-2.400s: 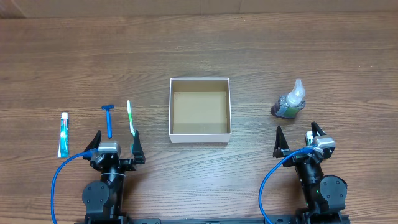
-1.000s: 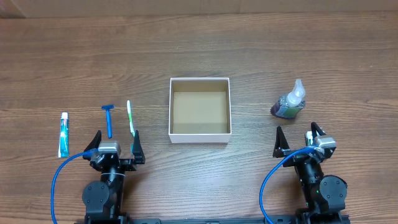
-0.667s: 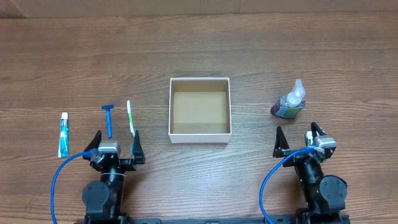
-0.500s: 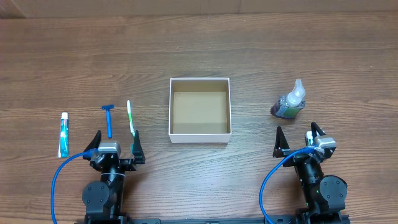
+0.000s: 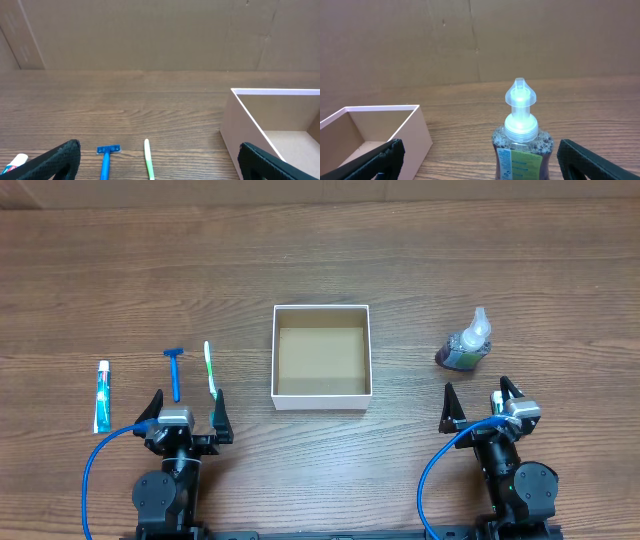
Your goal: Pack container
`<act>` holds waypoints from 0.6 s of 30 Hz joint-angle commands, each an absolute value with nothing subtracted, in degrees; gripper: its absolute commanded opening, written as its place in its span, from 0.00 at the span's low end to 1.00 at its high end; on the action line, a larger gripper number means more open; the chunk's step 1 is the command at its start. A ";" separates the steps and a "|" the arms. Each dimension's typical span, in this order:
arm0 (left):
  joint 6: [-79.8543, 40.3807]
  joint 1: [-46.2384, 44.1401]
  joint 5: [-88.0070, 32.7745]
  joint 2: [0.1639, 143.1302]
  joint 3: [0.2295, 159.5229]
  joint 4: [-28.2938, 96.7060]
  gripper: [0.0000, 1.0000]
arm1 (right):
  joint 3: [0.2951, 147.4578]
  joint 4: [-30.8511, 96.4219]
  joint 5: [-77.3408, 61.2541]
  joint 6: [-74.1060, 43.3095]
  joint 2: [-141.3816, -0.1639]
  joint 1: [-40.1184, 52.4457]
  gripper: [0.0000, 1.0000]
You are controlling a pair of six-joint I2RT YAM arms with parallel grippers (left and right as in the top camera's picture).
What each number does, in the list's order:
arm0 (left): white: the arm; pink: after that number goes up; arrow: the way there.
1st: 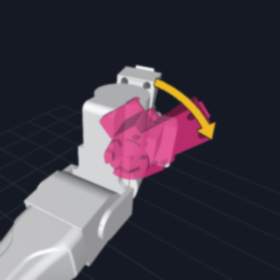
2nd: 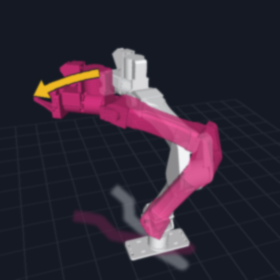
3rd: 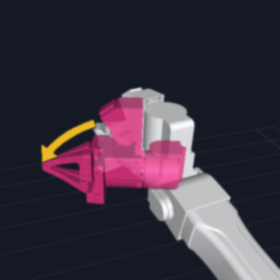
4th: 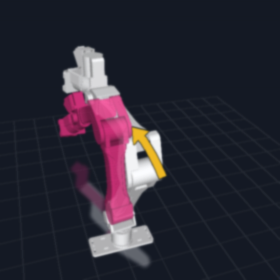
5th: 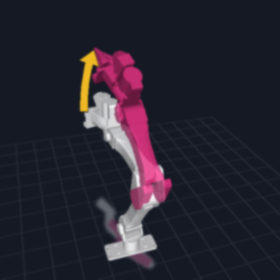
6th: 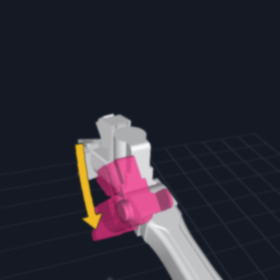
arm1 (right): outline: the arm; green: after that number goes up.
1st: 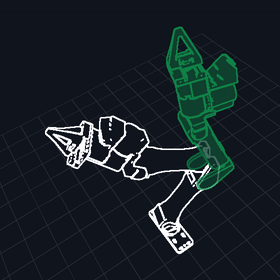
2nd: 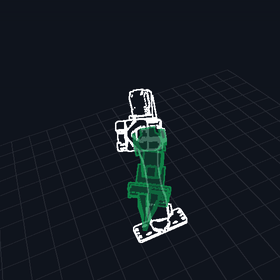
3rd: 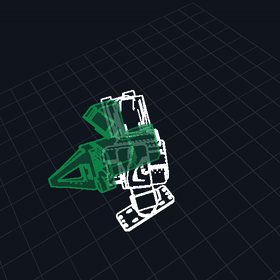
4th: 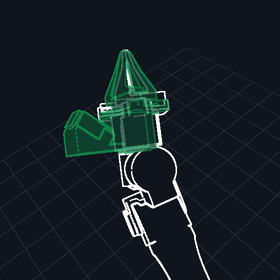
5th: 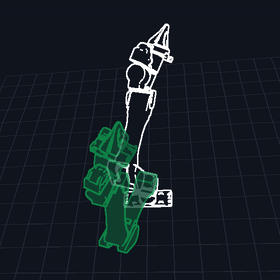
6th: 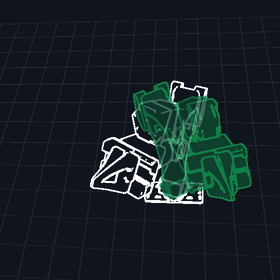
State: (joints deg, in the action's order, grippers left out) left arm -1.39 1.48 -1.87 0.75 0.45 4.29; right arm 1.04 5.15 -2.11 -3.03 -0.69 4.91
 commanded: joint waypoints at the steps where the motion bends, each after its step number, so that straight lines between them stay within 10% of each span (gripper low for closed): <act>1: -1.91 1.13 -1.50 0.27 0.27 4.29 1.00 | 0.47 4.40 -1.83 -3.62 -0.16 5.19 1.00; 18: -12.03 1.13 -6.92 0.36 6.33 12.27 1.00 | 3.97 3.79 -4.73 -13.78 -1.32 5.17 1.00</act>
